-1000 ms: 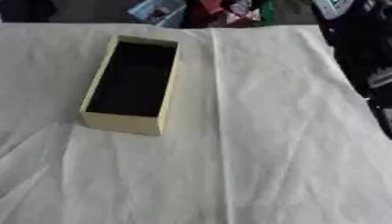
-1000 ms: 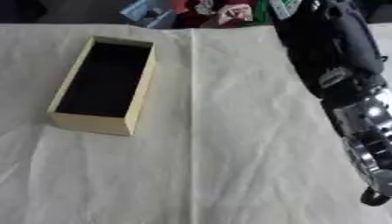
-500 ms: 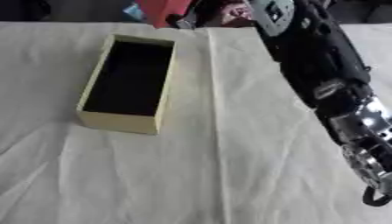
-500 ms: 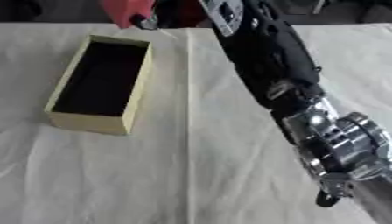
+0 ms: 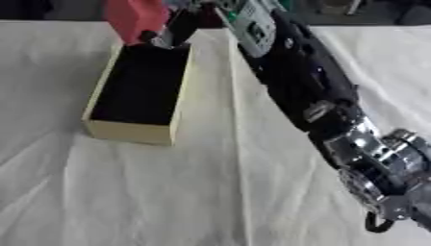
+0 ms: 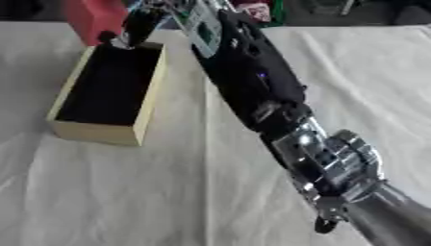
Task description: Pick up objects on the table and place them in the box.
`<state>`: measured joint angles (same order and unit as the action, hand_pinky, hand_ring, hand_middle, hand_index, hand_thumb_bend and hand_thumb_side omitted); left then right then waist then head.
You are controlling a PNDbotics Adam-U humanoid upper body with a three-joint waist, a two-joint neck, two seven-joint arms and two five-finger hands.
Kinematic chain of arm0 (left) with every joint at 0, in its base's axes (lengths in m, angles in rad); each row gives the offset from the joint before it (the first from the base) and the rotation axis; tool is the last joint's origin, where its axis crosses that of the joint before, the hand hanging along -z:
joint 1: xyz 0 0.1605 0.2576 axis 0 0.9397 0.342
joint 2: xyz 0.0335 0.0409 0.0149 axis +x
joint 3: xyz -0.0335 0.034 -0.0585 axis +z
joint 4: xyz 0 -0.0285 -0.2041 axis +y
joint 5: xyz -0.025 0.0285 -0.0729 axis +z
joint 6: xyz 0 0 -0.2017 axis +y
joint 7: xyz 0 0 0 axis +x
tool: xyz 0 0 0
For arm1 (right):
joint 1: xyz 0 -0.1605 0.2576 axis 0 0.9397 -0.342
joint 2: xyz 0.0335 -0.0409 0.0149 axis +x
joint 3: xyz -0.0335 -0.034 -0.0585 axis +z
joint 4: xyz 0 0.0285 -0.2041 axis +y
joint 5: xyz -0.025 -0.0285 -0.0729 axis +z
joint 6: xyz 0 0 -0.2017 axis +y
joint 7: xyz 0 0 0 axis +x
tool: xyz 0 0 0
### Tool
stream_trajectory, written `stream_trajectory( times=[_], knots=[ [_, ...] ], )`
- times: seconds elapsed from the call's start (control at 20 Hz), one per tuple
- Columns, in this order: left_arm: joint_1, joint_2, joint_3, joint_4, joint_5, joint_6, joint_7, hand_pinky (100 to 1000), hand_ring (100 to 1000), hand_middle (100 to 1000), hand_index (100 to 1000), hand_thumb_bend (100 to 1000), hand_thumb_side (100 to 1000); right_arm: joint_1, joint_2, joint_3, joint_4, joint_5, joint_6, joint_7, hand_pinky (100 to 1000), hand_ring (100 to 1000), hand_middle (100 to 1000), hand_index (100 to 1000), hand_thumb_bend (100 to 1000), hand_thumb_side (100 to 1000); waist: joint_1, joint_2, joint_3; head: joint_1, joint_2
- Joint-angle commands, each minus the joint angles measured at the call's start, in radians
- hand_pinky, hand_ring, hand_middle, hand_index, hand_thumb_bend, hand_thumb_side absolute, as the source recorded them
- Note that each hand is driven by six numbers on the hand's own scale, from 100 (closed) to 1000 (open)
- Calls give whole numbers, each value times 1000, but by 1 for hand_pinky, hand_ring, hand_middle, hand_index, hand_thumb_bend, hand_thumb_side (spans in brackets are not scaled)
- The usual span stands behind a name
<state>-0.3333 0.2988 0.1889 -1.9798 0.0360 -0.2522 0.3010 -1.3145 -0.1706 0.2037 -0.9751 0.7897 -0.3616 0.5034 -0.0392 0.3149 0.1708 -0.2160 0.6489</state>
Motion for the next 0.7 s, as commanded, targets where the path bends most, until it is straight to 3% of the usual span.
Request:
stream_trajectory(
  times=[0.05,0.6,0.7],
  knots=[
    [-15,9,1,-20,5,-1,-5,577,554,542,688,100,112,-10,6,-4,19,34,4,-12,773,695,515,462,100,100,-12,-15,4,-7,-4],
    [-15,1,6,-20,3,0,-3,577,553,541,687,100,117,25,8,-21,103,108,7,-57,771,698,520,470,100,100,-13,2,14,-7,-14],
    [-15,0,6,-20,3,0,-4,576,553,541,687,100,118,29,8,-18,110,113,2,-46,778,716,561,532,100,100,-12,4,15,-8,-14]
  ],
)
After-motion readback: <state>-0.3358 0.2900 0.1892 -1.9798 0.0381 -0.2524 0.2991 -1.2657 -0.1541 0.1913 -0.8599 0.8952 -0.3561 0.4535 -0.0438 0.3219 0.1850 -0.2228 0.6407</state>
